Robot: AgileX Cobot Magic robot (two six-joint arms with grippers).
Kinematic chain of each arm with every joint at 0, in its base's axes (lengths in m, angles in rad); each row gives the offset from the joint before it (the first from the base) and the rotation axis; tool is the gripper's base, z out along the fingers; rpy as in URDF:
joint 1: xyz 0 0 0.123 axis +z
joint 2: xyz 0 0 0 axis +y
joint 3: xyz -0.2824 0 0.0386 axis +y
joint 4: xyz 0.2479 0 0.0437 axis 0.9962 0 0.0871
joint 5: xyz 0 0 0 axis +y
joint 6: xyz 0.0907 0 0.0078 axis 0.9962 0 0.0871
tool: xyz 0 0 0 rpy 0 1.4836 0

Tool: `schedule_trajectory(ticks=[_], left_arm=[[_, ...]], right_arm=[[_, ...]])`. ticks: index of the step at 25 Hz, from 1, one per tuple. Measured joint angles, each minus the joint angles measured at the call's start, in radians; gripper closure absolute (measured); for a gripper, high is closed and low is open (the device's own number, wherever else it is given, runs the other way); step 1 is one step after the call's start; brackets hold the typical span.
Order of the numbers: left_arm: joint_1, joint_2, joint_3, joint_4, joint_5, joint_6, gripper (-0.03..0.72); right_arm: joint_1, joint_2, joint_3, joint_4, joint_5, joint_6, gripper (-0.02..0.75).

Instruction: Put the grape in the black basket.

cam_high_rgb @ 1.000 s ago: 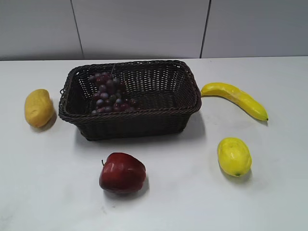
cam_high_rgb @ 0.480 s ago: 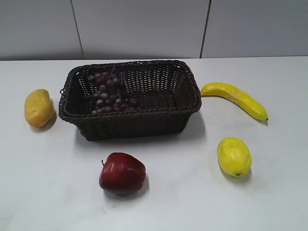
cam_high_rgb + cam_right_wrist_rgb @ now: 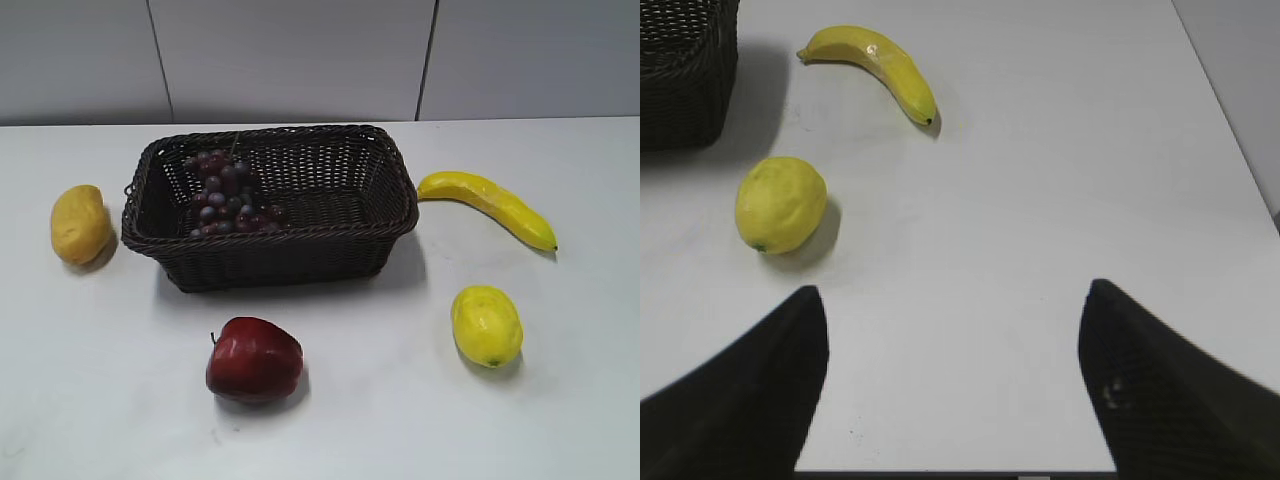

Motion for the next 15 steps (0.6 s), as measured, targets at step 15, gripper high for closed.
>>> schedule_trajectory(ticks=[15], left_arm=[[0.052, -0.029, 0.000, -0.007, -0.002, 0.000, 0.153]], right_arm=[[0.000, 0.000, 0.000, 0.000, 0.000, 0.000, 0.145]])
